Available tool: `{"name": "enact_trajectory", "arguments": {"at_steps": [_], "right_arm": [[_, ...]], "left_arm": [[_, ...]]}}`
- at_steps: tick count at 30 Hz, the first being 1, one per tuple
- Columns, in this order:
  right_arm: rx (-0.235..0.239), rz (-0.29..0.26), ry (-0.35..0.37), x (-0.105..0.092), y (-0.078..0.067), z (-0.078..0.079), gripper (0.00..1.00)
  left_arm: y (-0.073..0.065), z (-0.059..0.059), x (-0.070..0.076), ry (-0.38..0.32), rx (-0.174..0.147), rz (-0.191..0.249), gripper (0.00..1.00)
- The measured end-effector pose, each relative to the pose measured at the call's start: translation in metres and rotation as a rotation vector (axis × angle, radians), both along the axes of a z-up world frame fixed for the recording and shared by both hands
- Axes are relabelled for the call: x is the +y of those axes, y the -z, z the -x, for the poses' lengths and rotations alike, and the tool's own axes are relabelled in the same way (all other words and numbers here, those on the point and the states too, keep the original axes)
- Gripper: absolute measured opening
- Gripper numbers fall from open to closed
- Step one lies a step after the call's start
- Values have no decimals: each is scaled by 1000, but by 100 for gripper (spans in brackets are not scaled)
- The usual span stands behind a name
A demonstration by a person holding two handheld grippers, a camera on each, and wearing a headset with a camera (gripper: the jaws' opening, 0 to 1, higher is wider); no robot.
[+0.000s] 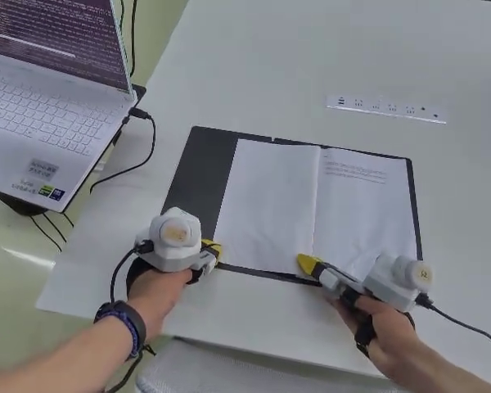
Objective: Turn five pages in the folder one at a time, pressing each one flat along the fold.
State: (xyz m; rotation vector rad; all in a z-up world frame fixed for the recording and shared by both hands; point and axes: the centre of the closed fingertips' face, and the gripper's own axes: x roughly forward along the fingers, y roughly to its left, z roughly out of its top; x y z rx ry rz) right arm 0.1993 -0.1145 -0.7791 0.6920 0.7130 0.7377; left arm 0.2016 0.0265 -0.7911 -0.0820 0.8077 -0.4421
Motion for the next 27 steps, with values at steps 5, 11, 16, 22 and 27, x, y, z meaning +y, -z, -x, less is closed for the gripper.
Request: {"name": "enact_trajectory", "arguments": {"at_steps": [5, 11, 16, 22, 27], "right_arm": [[6, 28, -23, 0, 1, 4, 0], [35, 35, -30, 0, 1, 5, 0], [46, 42, -45, -2, -3, 7, 0], [-4, 54, -111, -6, -17, 11, 13], [-41, 60, -94, -18, -27, 6, 17]], "left_arm": [[1, 0, -1, -18, 19, 1, 0], [0, 1, -2, 4, 42, -33, 0], [-6, 6, -4, 34, 51, -44, 1], [-18, 8, -1, 74, 11, -87, 5], [-30, 10, 0, 67, -6, -72, 10]]}}
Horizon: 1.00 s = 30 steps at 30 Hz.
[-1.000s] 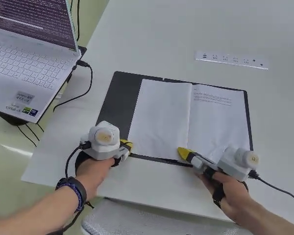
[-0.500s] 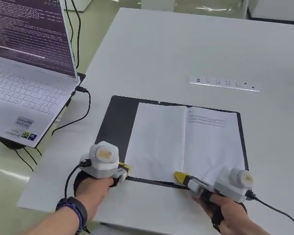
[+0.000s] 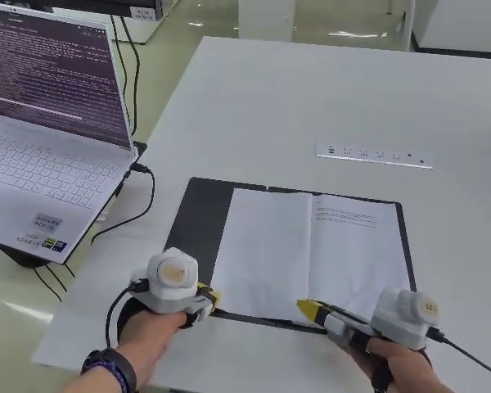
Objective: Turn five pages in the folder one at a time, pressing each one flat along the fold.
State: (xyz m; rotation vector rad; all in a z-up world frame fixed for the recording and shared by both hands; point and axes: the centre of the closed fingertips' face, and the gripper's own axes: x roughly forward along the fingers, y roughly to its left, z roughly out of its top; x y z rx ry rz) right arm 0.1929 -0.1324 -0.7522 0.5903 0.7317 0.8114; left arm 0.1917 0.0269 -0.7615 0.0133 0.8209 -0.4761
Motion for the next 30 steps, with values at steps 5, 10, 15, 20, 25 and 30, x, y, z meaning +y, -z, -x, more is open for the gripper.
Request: {"name": "enact_trajectory", "arguments": {"at_steps": [5, 10, 15, 20, 25, 30], "right_arm": [[-51, 27, -14, -9, -11, -2, 27], [-106, 68, -31, -19, -23, -6, 32], [-166, 84, 12, -33, -41, -11, 35], [-197, 107, 20, -43, -49, -8, 40], [-223, 126, 37, -53, -59, -7, 43], [-243, 145, 45, -62, -63, -7, 47]], "left_arm": [[-12, 2, 1, 3, -34, -9, 16], [-31, 0, -3, 7, -82, 8, 21], [-51, -2, -2, 4, -124, 16, 27], [-68, -1, 2, 7, -163, 22, 31], [-78, 1, 4, 26, -185, 14, 33], [-87, 6, 6, 42, -207, 7, 35]]}}
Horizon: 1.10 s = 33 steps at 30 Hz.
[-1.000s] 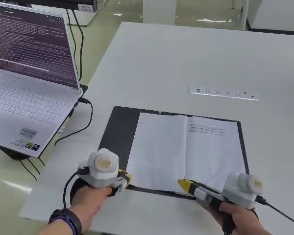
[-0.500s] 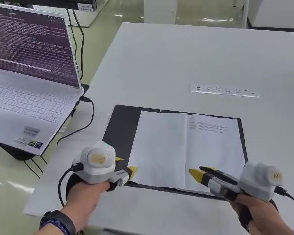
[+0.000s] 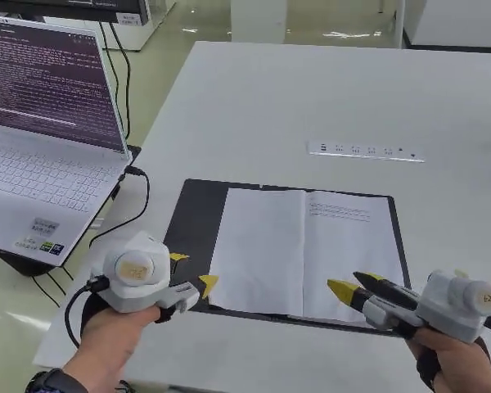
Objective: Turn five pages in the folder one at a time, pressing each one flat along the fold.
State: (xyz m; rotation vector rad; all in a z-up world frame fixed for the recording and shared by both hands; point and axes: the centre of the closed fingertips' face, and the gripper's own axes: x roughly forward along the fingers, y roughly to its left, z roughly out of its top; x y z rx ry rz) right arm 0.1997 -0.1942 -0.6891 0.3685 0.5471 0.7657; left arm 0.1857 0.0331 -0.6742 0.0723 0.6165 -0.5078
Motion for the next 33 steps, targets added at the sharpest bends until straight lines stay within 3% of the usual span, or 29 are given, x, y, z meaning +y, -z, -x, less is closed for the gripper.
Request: {"name": "enact_trajectory", "arguments": {"at_steps": [5, 11, 16, 20, 33], "right_arm": [[-22, 18, 8, -8, -6, 3, 49], [-61, 75, -4, -20, -10, 11, 56], [-66, 84, 20, -32, -14, 19, 59], [-56, 89, 36, -40, -15, 28, 65], [-60, 169, 13, -54, -21, 46, 72]], "left_arm": [[1, 4, 6, -3, 18, 2, 41], [-9, 10, 13, -13, -2, 9, 49], [-17, 13, 14, -18, -19, 7, 56], [-19, 12, 16, -26, -19, 8, 59], [-19, 17, 16, -39, -8, 12, 70]]}}
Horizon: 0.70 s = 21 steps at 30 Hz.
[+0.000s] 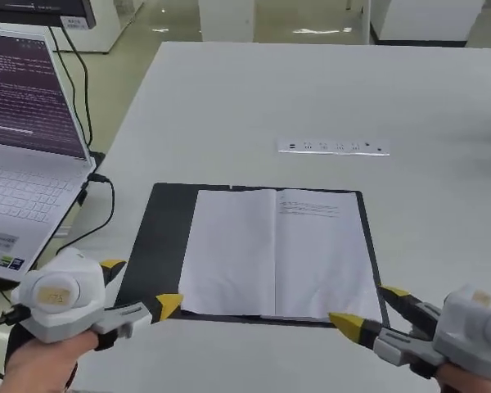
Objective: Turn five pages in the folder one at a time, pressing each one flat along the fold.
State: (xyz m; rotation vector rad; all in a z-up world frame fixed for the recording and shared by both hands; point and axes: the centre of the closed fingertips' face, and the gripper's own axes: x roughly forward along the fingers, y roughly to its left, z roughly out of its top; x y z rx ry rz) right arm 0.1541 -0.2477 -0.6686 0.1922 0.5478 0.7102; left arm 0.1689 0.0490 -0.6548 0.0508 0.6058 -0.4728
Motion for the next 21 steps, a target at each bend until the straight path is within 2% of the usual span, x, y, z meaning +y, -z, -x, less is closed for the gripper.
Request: {"name": "enact_trajectory", "arguments": {"at_steps": [4, 11, 21], "right_arm": [[-8, -6, 11, -6, -4, -3, 72], [-8, -13, 27, -12, -5, -6, 73], [2, -15, 41, -22, -5, 1, 73]], "left_arm": [[-3, -2, -6, 5, -5, 1, 70], [-1, -7, -19, 26, 12, 1, 70], [-2, -14, -42, 71, 10, 7, 69]]}}
